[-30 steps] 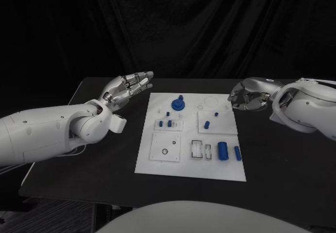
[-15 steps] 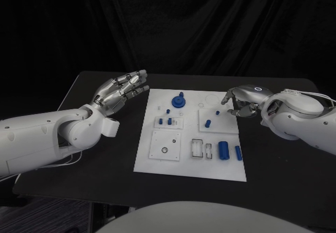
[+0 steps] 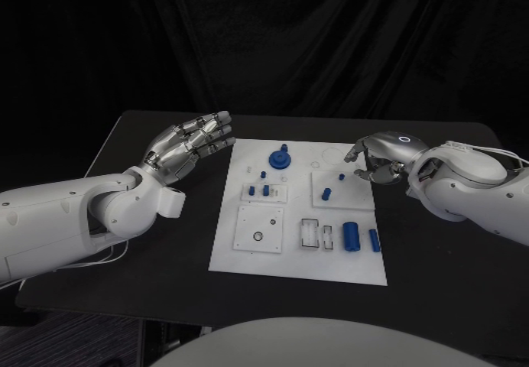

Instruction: Assemble the parts on the task board

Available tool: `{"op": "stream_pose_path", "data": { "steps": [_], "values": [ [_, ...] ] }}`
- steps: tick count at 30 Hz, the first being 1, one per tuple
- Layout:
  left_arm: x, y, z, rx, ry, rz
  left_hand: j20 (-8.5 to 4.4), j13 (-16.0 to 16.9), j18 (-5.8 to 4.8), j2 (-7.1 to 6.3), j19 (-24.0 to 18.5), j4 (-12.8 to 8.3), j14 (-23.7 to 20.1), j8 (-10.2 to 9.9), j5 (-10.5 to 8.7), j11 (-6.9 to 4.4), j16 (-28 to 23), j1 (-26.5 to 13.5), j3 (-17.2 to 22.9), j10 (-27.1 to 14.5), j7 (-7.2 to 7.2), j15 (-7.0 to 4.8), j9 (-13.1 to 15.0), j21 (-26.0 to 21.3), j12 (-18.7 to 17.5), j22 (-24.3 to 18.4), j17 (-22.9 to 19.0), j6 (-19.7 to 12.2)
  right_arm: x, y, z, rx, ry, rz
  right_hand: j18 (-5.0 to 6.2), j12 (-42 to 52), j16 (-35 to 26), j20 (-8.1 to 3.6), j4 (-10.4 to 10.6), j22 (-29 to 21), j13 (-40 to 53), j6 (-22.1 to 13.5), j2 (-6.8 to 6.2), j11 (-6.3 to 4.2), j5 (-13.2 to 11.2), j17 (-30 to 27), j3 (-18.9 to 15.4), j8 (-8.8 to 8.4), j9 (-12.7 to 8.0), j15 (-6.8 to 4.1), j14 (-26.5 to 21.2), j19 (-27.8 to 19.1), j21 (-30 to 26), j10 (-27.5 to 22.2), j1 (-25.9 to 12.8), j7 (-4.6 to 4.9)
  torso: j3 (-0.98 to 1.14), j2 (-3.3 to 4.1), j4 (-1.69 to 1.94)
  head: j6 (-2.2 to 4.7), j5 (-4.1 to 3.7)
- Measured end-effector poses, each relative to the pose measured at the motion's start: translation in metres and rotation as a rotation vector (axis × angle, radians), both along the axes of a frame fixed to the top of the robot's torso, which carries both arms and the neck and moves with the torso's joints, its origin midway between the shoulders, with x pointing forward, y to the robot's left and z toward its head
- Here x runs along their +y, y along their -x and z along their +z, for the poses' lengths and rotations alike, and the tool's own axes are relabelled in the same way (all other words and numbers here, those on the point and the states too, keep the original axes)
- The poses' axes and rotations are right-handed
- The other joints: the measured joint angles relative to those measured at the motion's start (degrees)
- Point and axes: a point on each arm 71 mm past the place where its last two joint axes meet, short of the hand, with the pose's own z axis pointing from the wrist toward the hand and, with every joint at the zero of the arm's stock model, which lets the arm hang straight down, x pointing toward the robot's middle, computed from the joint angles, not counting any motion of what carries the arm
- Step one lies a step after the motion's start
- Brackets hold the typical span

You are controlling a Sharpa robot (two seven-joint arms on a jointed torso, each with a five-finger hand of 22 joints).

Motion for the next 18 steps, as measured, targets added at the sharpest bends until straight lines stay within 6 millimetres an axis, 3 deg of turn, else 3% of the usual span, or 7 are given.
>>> {"op": "stream_pose_path", "data": {
  "steps": [7, 18],
  "values": [
    [0.000, -0.001, 0.000, 0.001, 0.004, -0.003, 0.01, -0.05, -0.01, 0.00, 0.82, -0.40, 0.32, 0.00, 0.23, 0.09, 0.35, 0.00, 0.09, 0.09, -0.10, 0.32, -0.15, 0.12, 0.20, 0.53, 0.07, 0.10, 0.002, -0.001, -0.006, 0.011, -0.001, 0.001, 0.00, -0.89, 0.22, -0.12, 0.00, 0.00, -0.99, 0.47, 0.01, -0.20, 0.00, 0.02, 0.92, -0.44, 0.10, -0.21, 0.21, 0.52, 0.46, 2.23, -0.60, 0.09, 0.01, -0.04, -0.27, 0.01, 0.06],
    [-0.002, -0.004, -0.001, 0.001, 0.008, -0.011, 0.11, -0.05, -0.01, 0.00, 2.15, -0.86, 1.23, 0.00, 0.45, 0.23, 1.27, 0.00, 0.24, 0.23, -0.10, 1.22, -0.41, 0.52, 0.66, 1.23, 0.23, 0.50, 0.009, 0.000, -0.021, 0.040, 0.001, 0.017, -0.01, -2.45, -1.17, -0.02, -0.48, -0.26, -2.09, 0.88, 0.24, 0.13, -0.46, -2.25, 1.71, -0.99, 0.17, -0.02, -0.64, -0.43, -2.05, 2.72, -0.83, 0.09, -0.03, -0.03, -0.20, 0.00, 0.08]
  ]
}}
